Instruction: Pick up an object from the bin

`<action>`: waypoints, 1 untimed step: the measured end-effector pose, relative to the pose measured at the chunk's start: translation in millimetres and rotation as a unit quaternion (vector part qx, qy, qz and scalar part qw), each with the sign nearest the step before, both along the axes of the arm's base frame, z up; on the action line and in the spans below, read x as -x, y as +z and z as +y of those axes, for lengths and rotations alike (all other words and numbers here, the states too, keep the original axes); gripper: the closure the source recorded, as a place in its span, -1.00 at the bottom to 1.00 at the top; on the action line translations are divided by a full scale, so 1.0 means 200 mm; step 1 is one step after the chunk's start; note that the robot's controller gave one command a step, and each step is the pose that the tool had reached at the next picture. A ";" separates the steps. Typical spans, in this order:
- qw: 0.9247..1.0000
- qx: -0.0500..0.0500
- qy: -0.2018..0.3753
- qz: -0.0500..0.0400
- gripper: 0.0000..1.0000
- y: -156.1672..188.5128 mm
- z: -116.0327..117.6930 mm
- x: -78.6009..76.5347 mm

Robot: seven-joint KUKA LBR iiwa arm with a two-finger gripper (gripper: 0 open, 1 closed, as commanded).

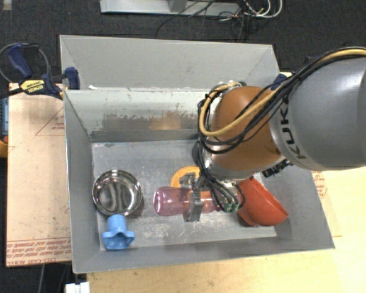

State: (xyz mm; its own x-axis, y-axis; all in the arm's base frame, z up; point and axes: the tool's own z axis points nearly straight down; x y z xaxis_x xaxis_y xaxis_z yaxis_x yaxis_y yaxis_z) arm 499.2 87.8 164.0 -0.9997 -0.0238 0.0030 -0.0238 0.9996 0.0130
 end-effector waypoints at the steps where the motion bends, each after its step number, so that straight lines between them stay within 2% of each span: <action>1: 1.000 0.001 -0.013 0.006 1.00 -0.46 0.00 0.01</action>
Offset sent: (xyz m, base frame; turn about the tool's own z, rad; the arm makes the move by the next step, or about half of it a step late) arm -0.0012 0.0063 -0.0101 -0.0405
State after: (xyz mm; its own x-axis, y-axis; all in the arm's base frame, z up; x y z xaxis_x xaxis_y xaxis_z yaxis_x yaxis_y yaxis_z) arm 497.4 88.1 72.2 -0.9999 0.0029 0.0143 0.0030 0.9999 0.0113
